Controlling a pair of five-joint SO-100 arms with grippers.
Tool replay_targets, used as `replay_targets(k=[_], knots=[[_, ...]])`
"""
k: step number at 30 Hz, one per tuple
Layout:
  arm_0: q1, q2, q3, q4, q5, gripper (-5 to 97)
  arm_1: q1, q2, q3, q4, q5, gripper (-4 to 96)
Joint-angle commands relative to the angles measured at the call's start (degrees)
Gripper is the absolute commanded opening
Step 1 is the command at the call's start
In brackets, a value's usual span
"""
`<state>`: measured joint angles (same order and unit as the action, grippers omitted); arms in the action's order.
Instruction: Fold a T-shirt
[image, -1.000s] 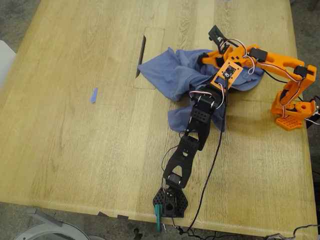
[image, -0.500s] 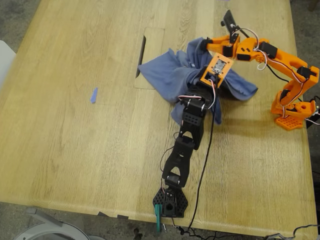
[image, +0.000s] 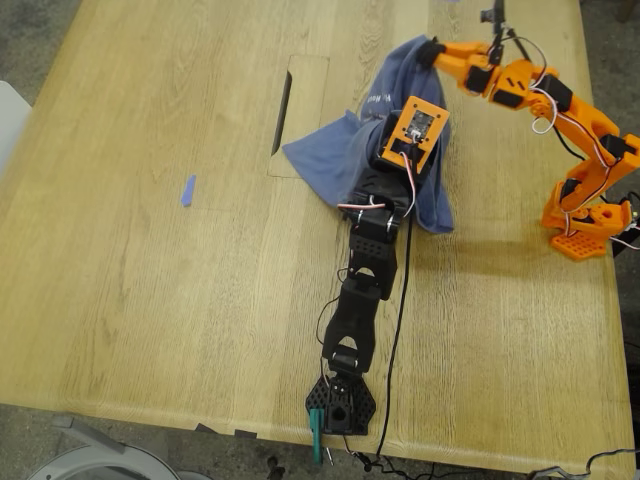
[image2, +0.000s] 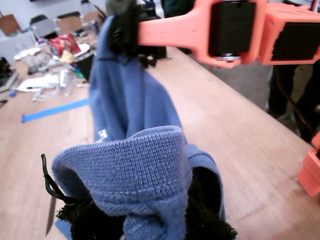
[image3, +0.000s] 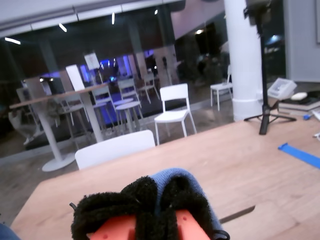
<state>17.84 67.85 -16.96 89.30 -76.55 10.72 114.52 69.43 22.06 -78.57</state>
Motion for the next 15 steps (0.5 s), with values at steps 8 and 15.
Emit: replay_targets(k=[8, 15], knots=[[-1.23, 13.97, -2.11, -8.26, 0.97, 0, 3.43, 7.56, -6.77, -4.39, -0.53, 0.5], [1.32, 13.01, -2.11, -15.82, 1.14, 0, 3.60, 8.61, -6.06, -7.29, -1.14, 0.5]])
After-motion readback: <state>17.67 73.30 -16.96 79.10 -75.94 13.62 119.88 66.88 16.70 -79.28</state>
